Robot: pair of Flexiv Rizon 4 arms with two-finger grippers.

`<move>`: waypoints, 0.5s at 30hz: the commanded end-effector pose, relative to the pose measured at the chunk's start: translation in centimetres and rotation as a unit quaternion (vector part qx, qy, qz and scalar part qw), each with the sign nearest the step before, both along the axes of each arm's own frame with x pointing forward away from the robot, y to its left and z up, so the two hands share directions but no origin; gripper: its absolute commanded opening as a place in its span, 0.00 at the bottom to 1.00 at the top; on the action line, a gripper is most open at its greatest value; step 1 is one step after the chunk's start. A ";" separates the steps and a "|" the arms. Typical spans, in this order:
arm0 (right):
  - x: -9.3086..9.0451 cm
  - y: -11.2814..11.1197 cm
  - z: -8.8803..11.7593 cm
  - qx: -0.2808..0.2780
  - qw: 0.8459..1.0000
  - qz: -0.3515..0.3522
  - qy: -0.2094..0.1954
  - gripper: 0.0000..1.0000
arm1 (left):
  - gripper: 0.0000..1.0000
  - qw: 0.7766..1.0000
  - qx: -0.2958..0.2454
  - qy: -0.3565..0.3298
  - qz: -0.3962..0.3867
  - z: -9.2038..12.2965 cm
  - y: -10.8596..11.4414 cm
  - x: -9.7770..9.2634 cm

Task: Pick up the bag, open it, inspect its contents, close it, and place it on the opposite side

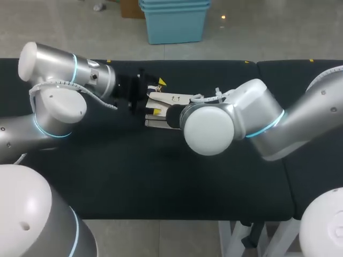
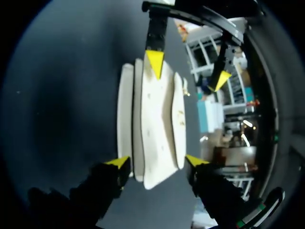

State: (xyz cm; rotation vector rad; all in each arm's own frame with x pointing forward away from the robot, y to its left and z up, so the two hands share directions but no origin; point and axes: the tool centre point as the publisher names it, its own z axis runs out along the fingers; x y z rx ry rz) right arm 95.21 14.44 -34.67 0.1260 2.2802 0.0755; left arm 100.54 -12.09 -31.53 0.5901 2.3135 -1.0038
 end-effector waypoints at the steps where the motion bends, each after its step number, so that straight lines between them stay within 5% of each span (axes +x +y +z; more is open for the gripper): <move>1: -0.3 -0.8 1.7 0.006 1.000 0.003 0.021 1.00 | 1.00 1.000 -0.001 0.027 0.005 0.7 0.7 0.7; 15: 0.7 -2.1 6.3 0.011 0.991 -0.009 0.136 1.00 | 1.00 0.980 0.047 0.183 0.066 1.3 2.0 1.2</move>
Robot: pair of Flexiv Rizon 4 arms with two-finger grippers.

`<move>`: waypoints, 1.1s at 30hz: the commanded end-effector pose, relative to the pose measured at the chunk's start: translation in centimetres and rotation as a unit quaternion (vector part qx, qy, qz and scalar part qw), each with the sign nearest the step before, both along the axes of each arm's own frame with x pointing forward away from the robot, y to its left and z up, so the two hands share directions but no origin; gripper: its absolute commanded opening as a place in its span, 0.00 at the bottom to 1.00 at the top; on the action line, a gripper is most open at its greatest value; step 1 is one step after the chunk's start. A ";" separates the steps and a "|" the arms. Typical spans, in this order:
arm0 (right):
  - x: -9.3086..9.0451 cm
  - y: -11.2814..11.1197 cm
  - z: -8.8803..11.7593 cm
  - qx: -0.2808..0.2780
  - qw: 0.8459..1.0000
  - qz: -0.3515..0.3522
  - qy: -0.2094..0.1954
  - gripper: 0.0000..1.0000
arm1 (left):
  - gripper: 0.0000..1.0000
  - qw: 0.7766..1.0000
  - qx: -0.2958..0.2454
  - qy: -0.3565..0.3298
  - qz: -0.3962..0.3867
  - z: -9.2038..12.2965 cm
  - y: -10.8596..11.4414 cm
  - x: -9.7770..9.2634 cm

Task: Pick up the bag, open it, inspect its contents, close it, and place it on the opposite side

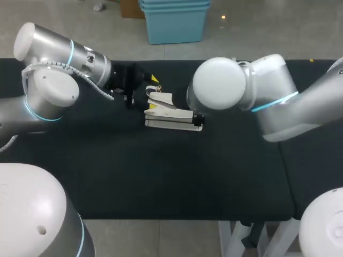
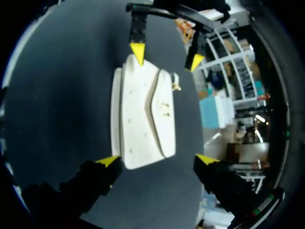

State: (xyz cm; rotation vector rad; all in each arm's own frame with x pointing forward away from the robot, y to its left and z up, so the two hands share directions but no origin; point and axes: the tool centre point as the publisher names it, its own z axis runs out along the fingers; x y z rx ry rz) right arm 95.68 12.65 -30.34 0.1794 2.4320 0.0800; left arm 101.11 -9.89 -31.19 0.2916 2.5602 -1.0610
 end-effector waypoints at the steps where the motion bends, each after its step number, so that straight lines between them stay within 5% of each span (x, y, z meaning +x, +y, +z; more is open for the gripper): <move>1: 0.2 -0.4 2.2 0.007 0.997 0.007 0.070 1.00 | 1.00 0.997 0.043 0.063 -0.012 1.0 -0.1 0.6; 6: 0.4 -0.8 2.9 0.027 0.991 0.007 0.133 1.00 | 1.00 0.990 0.088 0.108 -0.032 1.5 0.2 0.4; 28: 0.5 -0.7 2.9 0.018 0.990 0.010 0.136 1.00 | 1.00 0.989 0.084 0.115 -0.031 1.5 0.0 0.3; 33: 1.4 -0.5 2.9 0.018 0.982 -0.051 0.181 1.00 | 1.00 0.984 0.065 0.160 0.041 2.5 0.3 -0.3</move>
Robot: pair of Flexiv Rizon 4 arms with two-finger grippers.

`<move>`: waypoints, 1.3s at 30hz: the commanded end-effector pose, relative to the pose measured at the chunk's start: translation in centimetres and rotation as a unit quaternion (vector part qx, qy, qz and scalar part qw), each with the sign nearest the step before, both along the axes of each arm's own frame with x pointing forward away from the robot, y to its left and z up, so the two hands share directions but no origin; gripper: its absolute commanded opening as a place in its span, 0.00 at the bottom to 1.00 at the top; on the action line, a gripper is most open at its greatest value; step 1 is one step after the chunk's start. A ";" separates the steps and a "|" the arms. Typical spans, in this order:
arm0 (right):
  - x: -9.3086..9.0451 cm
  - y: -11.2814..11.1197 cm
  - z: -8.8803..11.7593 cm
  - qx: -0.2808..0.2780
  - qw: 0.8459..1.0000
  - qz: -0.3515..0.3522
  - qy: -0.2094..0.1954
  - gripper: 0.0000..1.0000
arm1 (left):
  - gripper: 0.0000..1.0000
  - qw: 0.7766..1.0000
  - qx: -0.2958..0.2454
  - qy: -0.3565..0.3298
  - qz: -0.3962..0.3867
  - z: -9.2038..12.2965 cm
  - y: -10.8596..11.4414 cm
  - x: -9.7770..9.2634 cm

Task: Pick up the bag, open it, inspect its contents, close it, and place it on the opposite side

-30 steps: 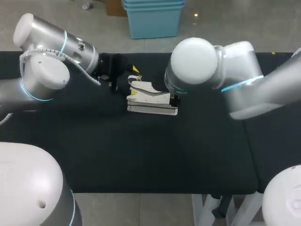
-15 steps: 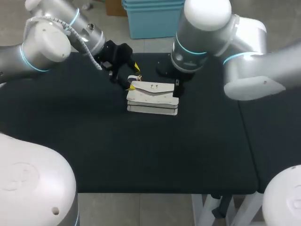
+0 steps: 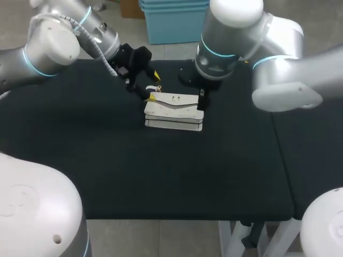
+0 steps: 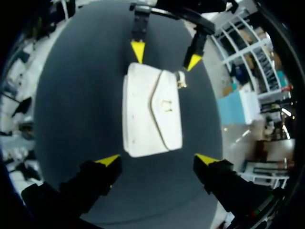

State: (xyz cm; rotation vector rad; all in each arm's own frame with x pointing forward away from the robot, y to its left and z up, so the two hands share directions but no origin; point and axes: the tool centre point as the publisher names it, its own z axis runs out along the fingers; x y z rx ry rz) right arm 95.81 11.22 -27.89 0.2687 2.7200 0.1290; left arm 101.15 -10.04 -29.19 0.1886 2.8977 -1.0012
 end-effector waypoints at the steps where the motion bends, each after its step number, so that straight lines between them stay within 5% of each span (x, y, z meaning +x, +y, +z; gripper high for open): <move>1: 1.3 1.0 0.5 -0.020 0.998 -0.039 0.043 1.00 | 1.00 0.997 0.012 0.025 0.069 0.7 0.4 -0.4; 5: 1.7 0.9 1.2 -0.019 0.990 -0.101 0.101 1.00 | 1.00 0.982 0.056 0.062 0.170 1.3 0.1 -1.0; 8: 2.6 0.5 2.0 -0.005 0.969 -0.165 0.185 1.00 | 1.00 0.954 0.088 0.125 0.258 1.8 -0.3 -1.1; 12: 3.2 -0.3 2.8 0.026 0.926 -0.267 0.265 1.00 | 1.00 0.887 0.082 0.244 0.383 2.2 0.1 -0.6; 17: 3.0 -1.3 3.1 0.087 0.864 -0.386 0.311 1.00 | 1.00 0.813 0.011 0.344 0.469 2.4 2.0 -0.4; 27: 1.9 -3.7 1.3 0.227 0.749 -0.528 0.329 1.00 | 1.00 0.714 -0.131 0.432 0.535 1.3 3.0 -2.0; 31: 1.1 -3.6 0.5 0.278 0.719 -0.549 0.323 1.00 | 1.00 0.666 -0.174 0.444 0.573 0.7 3.0 -2.4; 39: -0.1 -3.3 -1.2 0.353 0.647 -0.599 0.314 1.00 | 1.00 0.635 -0.194 0.449 0.599 0.5 3.3 -3.1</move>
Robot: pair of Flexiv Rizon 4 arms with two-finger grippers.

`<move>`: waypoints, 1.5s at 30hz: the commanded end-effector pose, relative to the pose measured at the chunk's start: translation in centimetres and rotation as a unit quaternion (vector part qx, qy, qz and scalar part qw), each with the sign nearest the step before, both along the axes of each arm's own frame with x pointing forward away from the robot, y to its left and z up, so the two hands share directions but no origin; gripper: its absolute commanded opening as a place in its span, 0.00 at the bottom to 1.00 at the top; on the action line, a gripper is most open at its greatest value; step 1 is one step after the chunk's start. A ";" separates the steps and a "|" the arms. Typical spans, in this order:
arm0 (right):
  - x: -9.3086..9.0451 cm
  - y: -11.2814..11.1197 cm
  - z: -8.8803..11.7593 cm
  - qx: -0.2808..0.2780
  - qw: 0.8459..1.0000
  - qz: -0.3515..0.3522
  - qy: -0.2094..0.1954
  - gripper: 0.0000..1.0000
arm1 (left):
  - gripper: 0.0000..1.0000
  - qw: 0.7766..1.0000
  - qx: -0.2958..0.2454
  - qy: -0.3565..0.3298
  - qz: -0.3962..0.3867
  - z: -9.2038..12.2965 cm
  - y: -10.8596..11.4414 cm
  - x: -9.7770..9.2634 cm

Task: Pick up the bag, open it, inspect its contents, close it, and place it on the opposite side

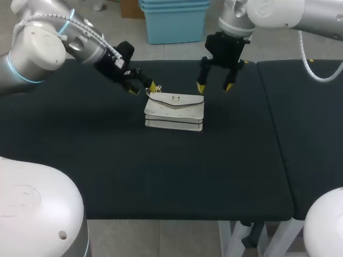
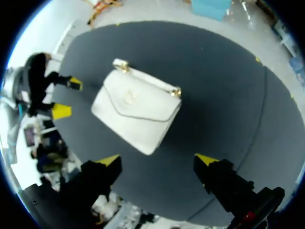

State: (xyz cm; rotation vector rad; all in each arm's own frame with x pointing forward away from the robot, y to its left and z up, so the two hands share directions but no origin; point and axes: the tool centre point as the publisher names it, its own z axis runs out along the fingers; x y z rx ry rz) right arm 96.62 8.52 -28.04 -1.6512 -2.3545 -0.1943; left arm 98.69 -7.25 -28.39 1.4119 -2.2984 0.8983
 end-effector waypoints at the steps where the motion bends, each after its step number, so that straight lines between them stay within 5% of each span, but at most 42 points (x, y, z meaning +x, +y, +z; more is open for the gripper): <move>1: -1.1 -0.5 -1.3 0.142 0.952 -0.273 -0.011 1.00 | 1.00 0.963 -0.112 0.083 0.229 -0.3 0.4 -0.6; 16: -1.2 -0.4 -1.5 0.135 0.952 -0.273 -0.012 1.00 | 1.00 0.963 -0.112 0.083 0.229 -0.3 0.4 -0.6; 19: -1.1 0.5 -2.9 0.140 0.949 -0.283 -0.020 1.00 | 1.00 0.965 -0.109 0.090 0.220 -1.4 0.3 -0.2; 24: -0.3 1.2 -5.1 0.142 0.941 -0.307 0.010 1.00 | 1.00 0.964 -0.121 0.108 0.209 -2.8 0.8 1.0; 33: 1.2 2.9 -5.8 0.165 0.925 -0.338 0.052 1.00 | 1.00 0.943 -0.175 0.204 0.198 -4.8 0.7 3.3; 40: 1.8 3.4 -6.3 0.183 0.921 -0.338 0.058 0.99 | 0.73 0.943 -0.183 0.222 0.167 -5.4 -0.8 3.4; 45: 2.4 3.7 -7.1 0.204 0.915 -0.341 0.070 0.72 | 0.65 0.944 -0.185 0.228 0.151 -5.8 -1.5 3.3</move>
